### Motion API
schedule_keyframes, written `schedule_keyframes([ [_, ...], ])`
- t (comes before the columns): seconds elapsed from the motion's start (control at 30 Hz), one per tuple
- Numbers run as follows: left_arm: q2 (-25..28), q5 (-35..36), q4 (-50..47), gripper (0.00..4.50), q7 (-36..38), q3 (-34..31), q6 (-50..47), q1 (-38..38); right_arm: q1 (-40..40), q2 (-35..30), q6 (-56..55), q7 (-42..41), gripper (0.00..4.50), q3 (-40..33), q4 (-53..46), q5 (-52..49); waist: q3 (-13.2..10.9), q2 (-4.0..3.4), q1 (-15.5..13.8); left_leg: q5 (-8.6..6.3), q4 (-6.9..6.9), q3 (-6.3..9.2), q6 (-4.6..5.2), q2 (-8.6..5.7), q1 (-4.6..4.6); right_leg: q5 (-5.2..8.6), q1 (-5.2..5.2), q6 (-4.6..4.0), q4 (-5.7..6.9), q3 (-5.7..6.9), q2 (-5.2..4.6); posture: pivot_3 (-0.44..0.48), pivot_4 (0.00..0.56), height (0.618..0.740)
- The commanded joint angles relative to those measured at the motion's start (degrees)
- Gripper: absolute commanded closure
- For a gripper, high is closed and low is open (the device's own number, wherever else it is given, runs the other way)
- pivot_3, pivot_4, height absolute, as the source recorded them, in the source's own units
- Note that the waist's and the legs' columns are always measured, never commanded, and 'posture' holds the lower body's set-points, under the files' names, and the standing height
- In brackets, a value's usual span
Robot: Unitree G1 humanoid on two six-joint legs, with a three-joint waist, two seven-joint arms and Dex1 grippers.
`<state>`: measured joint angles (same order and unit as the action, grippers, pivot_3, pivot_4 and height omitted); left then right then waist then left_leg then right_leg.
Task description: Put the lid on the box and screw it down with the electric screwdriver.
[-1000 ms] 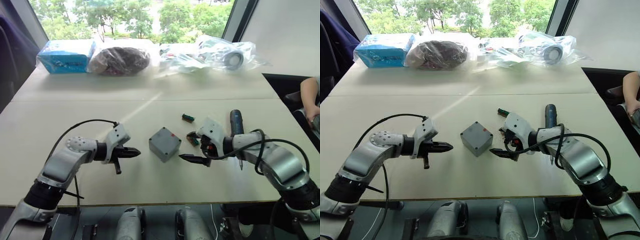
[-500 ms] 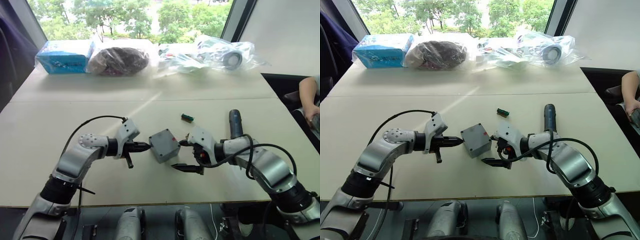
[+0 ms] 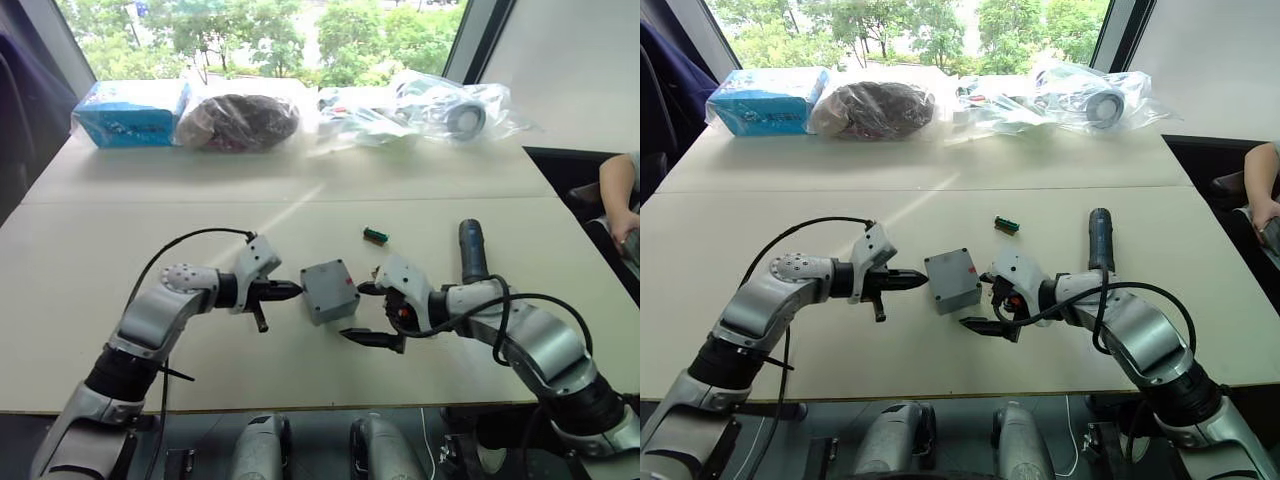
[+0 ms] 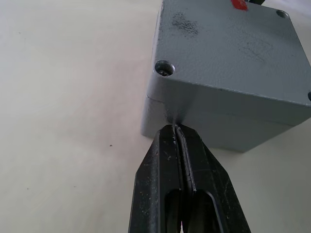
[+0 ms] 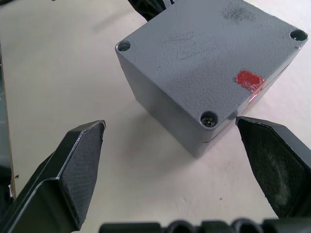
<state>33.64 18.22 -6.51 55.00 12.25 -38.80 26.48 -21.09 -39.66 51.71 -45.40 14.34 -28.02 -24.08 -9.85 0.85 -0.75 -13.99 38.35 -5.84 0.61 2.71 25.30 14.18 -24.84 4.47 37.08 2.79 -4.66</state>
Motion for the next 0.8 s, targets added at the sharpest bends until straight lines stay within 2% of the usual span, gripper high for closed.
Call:
schedule_keyframes([
  [0.03,-0.6,0.1,-0.4,4.50,0.2,-0.3,1.6,1.4,0.0,1.0,0.9,0.9,0.01,-1.9,-3.5,-1.9,0.0,0.00,0.0,0.00,0.00,0.01,0.00,0.00,0.00,0.00,0.00,0.00,0.00,0.00,0.00,0.000,0.150,0.740],
  [0.23,-1.3,-0.4,0.3,4.50,0.4,0.1,2.3,2.1,0.4,1.9,2.5,2.3,0.01,-1.8,-4.8,-2.9,0.0,0.00,0.0,0.00,0.00,0.00,0.00,0.00,0.00,0.00,0.00,0.00,0.01,0.00,0.01,0.000,0.150,0.740],
  [0.33,0.3,-0.3,0.1,4.50,1.0,-0.9,1.7,2.0,0.6,1.1,3.2,2.4,0.01,-2.8,-5.7,-3.3,0.0,0.00,0.1,0.00,0.00,0.00,0.00,0.00,0.00,0.00,0.00,0.00,0.01,0.00,0.00,0.000,0.150,0.740],
  [0.53,4.9,3.1,-0.9,4.50,2.3,-6.5,-1.2,1.7,-0.5,-2.0,4.5,0.5,0.01,-12.0,-5.5,-8.2,0.0,0.00,0.1,0.00,0.00,0.03,0.00,0.02,-0.01,0.00,0.00,0.00,0.01,0.00,0.01,0.000,0.150,0.740],
  [0.63,6.9,7.6,-1.5,4.50,3.1,-11.7,-4.9,4.7,-4.7,-1.4,-0.1,-0.1,0.01,-18.6,4.7,-9.0,0.0,0.01,0.1,0.00,0.00,0.03,0.00,0.02,0.00,0.00,0.00,0.00,0.01,0.01,0.01,0.000,0.150,0.740],
  [0.8,6.4,10.2,-4.6,4.50,1.8,-11.9,-8.4,8.6,-12.1,2.8,-13.7,-0.6,0.01,-13.0,25.7,0.3,0.0,0.07,0.1,0.00,0.07,-0.03,0.00,-0.02,-0.05,0.00,0.17,0.00,-0.03,0.11,-0.01,0.000,0.150,0.740],
])
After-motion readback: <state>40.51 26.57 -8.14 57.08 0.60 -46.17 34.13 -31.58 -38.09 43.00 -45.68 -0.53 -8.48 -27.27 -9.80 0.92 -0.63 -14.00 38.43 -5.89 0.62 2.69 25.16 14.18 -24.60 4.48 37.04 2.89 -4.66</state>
